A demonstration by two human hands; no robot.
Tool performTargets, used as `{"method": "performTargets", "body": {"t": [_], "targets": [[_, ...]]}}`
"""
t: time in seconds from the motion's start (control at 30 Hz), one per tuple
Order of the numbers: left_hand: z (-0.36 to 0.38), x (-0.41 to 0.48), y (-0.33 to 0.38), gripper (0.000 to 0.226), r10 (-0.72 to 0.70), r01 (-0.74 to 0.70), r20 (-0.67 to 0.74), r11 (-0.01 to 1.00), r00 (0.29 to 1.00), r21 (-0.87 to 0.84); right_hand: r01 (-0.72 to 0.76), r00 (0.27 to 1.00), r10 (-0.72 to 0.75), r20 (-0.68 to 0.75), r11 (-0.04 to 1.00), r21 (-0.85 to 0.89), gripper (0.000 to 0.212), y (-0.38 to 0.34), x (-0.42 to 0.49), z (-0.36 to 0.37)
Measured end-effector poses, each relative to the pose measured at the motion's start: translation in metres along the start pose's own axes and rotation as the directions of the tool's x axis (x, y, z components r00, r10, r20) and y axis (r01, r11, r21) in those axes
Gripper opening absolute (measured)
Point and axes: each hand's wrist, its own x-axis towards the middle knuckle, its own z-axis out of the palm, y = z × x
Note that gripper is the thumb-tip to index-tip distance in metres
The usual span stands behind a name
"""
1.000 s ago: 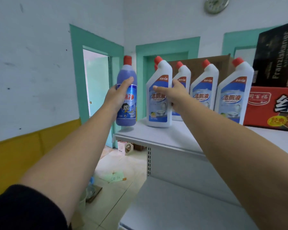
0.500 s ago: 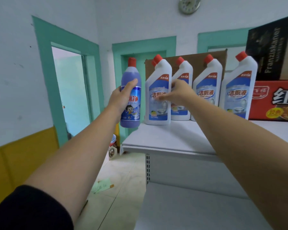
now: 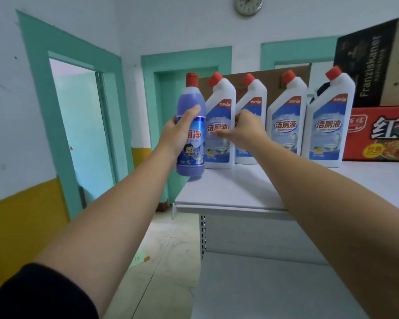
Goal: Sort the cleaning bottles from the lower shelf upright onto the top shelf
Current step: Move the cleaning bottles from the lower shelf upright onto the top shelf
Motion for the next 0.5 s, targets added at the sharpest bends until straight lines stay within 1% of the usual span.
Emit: {"method": "performTargets", "body": {"t": [0.07, 0.13, 0.23, 0.3, 0.33, 0.4, 0.43, 0.5], "targets": [[0.001, 0.0, -0.004, 0.05, -0.012, 0.012, 0.011, 1.0, 1.0, -0.026, -0.013, 1.0, 0.013, -0.001, 1.0, -0.011, 0.056, 0.002, -0.001, 0.0], [0.002, -0.001, -0.006, 0.05, -0.016, 0.017, 0.014, 0.998, 1.0, -0.058, -0.025, 0.999, 0.026, 0.028, 0.999, -0.04, 0.051, 0.002, -0.003, 0.001], [0.003, -0.002, -0.006, 0.043, -0.01, 0.012, 0.032, 0.996, 0.999, -0.085, -0.063, 0.989, 0.082, 0.123, 0.987, -0.151, 0.044, 0.005, -0.008, -0.003], [0.006, -0.003, -0.002, 0.038, -0.006, 0.012, 0.053, 0.993, 0.999, -0.117, -0.075, 0.968, 0.138, 0.211, 0.956, -0.285, 0.038, 0.007, -0.015, -0.009], [0.009, -0.004, 0.002, 0.037, -0.001, 0.009, 0.063, 0.991, 0.998, -0.137, -0.033, 0.957, 0.144, 0.252, 0.917, -0.398, 0.034, 0.01, -0.019, -0.014], [0.017, -0.005, 0.009, 0.035, 0.015, 0.001, 0.088, 0.985, 0.996, -0.171, 0.083, 0.938, 0.141, 0.315, 0.793, -0.603, 0.03, 0.016, -0.028, -0.026], [0.021, -0.007, 0.013, 0.034, 0.025, -0.005, 0.106, 0.983, 0.994, -0.183, 0.13, 0.933, 0.144, 0.33, 0.719, -0.683, 0.032, 0.02, -0.032, -0.034], [0.033, -0.011, 0.023, 0.038, 0.042, -0.014, 0.143, 0.982, 0.989, -0.189, 0.146, 0.927, 0.188, 0.326, 0.617, -0.773, 0.033, 0.03, -0.042, -0.052]]}}
